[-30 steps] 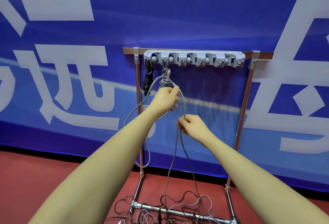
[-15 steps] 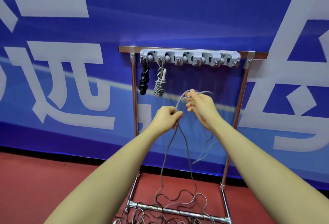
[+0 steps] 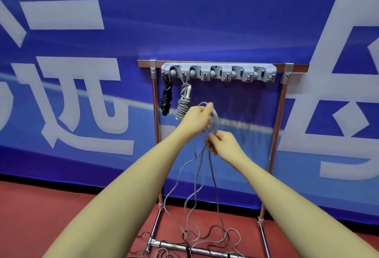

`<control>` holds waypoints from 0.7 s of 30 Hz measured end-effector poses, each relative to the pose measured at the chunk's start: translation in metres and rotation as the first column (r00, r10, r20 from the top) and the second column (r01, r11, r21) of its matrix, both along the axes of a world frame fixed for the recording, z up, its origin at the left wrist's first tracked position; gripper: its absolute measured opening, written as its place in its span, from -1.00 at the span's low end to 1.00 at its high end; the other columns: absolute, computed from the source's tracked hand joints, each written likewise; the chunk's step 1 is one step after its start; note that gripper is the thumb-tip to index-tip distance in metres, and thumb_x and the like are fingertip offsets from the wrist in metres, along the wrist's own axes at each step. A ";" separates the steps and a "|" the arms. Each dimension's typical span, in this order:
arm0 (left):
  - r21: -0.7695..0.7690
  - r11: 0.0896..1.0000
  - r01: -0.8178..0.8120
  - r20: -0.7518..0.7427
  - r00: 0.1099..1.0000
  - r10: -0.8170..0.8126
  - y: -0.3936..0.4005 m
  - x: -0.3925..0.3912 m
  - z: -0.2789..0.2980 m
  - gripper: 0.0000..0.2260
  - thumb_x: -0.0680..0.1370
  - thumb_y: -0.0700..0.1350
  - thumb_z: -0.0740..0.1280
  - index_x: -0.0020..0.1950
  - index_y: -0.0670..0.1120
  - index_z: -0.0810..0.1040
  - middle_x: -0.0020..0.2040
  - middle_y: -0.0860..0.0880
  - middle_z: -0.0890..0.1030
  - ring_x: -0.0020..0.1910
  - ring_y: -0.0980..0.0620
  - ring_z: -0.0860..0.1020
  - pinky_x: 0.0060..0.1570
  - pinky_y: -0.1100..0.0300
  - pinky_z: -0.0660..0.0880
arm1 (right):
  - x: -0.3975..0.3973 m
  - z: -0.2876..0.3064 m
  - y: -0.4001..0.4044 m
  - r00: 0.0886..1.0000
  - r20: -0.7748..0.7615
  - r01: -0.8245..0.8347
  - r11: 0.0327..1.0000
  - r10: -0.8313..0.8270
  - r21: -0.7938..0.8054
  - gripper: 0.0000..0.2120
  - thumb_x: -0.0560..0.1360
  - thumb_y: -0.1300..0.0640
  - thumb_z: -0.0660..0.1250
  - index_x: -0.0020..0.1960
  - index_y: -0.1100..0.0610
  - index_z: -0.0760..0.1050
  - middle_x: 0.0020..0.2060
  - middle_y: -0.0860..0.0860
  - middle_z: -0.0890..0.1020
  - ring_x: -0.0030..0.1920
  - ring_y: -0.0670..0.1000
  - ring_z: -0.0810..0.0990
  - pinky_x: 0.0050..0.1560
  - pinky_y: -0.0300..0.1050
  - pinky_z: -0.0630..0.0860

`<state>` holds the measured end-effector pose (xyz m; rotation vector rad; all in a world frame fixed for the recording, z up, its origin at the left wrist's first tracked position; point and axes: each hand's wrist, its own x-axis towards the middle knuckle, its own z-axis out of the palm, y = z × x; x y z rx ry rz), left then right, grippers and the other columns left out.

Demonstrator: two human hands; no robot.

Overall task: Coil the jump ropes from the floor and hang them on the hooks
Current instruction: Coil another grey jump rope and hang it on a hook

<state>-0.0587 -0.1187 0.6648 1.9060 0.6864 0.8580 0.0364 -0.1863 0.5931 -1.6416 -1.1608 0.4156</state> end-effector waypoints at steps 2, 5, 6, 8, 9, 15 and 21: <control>-0.029 0.999 -0.041 -0.010 0.999 0.040 0.002 -0.007 -0.014 -0.81 0.61 -0.16 0.13 -0.06 -0.17 0.51 -0.23 -0.09 0.50 -0.42 0.03 0.42 -0.45 0.25 0.31 | 0.004 0.008 0.001 0.996 -0.073 0.051 0.993 -0.043 0.104 -0.72 0.62 0.19 0.16 -0.25 0.15 0.48 -0.43 0.05 0.54 -0.56 -0.14 0.45 -0.47 -0.26 0.40; 0.008 1.000 0.003 -0.210 0.978 -0.002 0.005 -0.022 -0.044 -0.85 0.55 -0.23 0.18 0.02 -0.10 0.52 -0.23 -0.04 0.51 -0.33 0.05 0.41 -0.38 0.23 0.32 | 0.012 0.021 0.004 0.985 -0.164 0.078 0.973 -0.042 0.216 -0.72 0.63 0.18 0.15 -0.23 0.14 0.47 -0.52 0.03 0.52 -0.59 -0.08 0.41 -0.46 -0.23 0.37; -0.005 0.997 0.073 -0.281 0.957 -0.071 0.003 -0.025 -0.052 -0.85 0.54 -0.23 0.22 0.04 -0.08 0.52 -0.21 -0.03 0.54 -0.34 0.09 0.41 -0.39 0.27 0.34 | 0.014 0.024 0.005 0.981 -0.192 0.069 0.968 -0.021 0.243 -0.72 0.63 0.18 0.15 -0.23 0.14 0.47 -0.54 0.01 0.52 -0.59 -0.07 0.41 -0.46 -0.23 0.37; -0.027 0.981 0.193 -0.321 0.928 -0.191 -0.004 -0.025 -0.061 -0.93 0.54 -0.21 0.28 -0.03 -0.06 0.52 -0.10 -0.08 0.60 -0.36 0.13 0.44 -0.40 0.32 0.40 | 0.015 0.031 0.007 0.968 -0.250 0.051 0.956 0.024 0.289 -0.73 0.63 0.17 0.17 -0.22 0.16 0.48 -0.56 -0.01 0.53 -0.57 -0.06 0.42 -0.46 -0.23 0.38; -0.030 0.977 0.212 -0.285 0.935 -0.212 -0.008 -0.023 -0.062 -0.96 0.54 -0.19 0.30 -0.05 -0.09 0.54 -0.11 -0.09 0.61 -0.37 0.12 0.47 -0.40 0.32 0.44 | 0.015 0.035 0.008 0.959 -0.281 0.050 0.950 0.041 0.308 -0.73 0.63 0.17 0.17 -0.21 0.17 0.49 -0.55 -0.01 0.53 -0.55 -0.05 0.43 -0.46 -0.23 0.39; 0.044 0.999 0.013 -0.081 0.997 -0.009 -0.004 -0.009 -0.051 -0.77 0.55 -0.16 0.29 -0.31 -0.15 0.53 -0.45 -0.08 0.52 -0.44 -0.02 0.50 -0.29 0.13 0.51 | 0.021 0.041 -0.004 0.927 -0.367 0.051 0.948 0.072 0.314 -0.77 0.63 0.15 0.16 -0.11 0.17 0.53 -0.27 0.04 0.58 -0.42 -0.08 0.47 -0.46 -0.28 0.41; 0.141 0.990 0.010 -0.062 0.998 -0.002 -0.002 0.002 -0.019 -0.75 0.54 -0.18 0.28 -0.35 -0.15 0.47 -0.49 -0.05 0.48 -0.57 0.15 0.42 -0.45 0.26 0.40 | 0.012 -0.003 -0.027 0.981 0.072 -0.159 0.955 0.182 -0.252 -0.90 0.50 0.25 0.33 0.00 0.12 0.56 -0.32 -0.10 0.54 -0.44 -0.21 0.43 -0.39 -0.33 0.37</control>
